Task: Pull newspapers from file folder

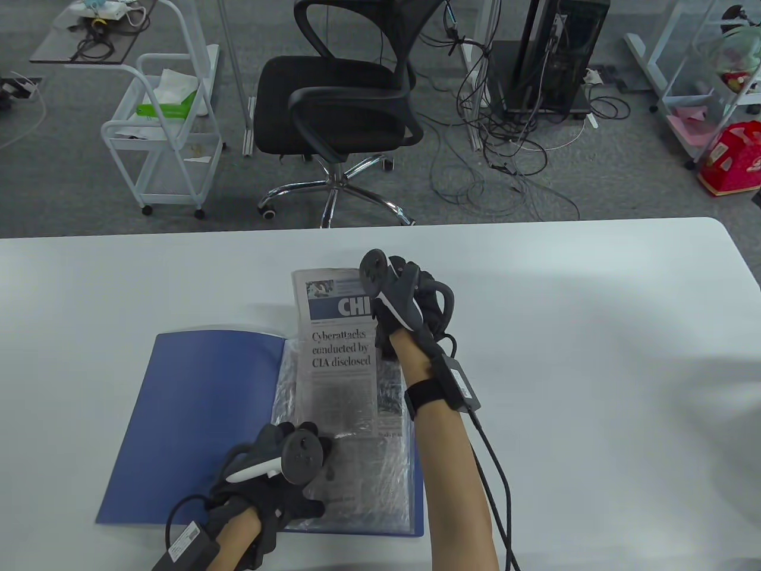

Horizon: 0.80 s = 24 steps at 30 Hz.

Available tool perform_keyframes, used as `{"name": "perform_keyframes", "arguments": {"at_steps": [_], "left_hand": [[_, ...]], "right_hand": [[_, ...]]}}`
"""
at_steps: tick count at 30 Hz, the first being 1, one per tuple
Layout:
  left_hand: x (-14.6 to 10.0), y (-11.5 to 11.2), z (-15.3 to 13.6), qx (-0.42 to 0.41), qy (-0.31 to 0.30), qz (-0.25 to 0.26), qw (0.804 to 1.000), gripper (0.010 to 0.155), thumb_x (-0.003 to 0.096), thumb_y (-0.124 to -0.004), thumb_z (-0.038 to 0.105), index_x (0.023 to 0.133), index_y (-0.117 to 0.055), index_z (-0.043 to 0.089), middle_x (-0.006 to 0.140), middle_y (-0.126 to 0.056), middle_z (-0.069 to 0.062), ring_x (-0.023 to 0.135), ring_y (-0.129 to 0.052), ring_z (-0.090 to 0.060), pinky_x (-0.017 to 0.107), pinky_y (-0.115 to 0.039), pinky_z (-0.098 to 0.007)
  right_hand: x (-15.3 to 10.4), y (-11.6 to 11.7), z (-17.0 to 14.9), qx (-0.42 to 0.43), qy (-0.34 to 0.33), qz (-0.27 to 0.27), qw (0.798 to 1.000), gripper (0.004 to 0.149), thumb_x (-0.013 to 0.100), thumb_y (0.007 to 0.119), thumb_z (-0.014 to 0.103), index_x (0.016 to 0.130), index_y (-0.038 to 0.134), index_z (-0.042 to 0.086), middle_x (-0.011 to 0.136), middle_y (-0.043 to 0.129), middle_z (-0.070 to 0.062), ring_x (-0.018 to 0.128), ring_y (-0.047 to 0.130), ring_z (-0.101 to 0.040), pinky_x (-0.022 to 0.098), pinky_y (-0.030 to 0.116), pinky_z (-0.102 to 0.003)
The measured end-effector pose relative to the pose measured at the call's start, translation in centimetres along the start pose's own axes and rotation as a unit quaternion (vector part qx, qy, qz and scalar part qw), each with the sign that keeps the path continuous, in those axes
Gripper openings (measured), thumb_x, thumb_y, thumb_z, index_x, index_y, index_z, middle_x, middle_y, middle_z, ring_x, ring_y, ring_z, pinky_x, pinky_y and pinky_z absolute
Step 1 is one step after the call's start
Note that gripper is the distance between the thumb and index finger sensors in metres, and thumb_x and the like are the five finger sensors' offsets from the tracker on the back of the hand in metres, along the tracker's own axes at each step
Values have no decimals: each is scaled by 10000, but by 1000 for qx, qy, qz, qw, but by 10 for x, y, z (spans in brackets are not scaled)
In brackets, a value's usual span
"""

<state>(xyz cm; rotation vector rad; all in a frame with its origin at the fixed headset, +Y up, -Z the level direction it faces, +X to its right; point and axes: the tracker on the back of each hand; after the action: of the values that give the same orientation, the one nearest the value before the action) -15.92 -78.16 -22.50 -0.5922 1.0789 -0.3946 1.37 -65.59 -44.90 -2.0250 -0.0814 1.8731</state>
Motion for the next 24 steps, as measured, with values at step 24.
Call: {"name": "perform_keyframes", "arguments": {"at_steps": [24], "left_hand": [[1, 0, -1, -11, 2, -1, 1000, 933, 442, -766, 522, 1111, -198, 206, 1125, -28, -134, 978, -73, -539, 668, -222, -663]], "right_hand": [[-69, -86, -239, 362, 270, -97, 887, 371, 397, 812, 310, 767, 833, 327, 704, 973, -24, 377, 1077, -138, 288, 922, -402]]}}
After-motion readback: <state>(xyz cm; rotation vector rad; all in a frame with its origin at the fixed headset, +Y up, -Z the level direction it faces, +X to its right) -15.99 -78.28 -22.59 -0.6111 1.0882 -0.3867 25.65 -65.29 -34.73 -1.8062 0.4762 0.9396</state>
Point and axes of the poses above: the tracker on the back of each hand, its own z axis roughly to the thumb side, its own x axis roughly from the wrist to the fingertips, y = z × x
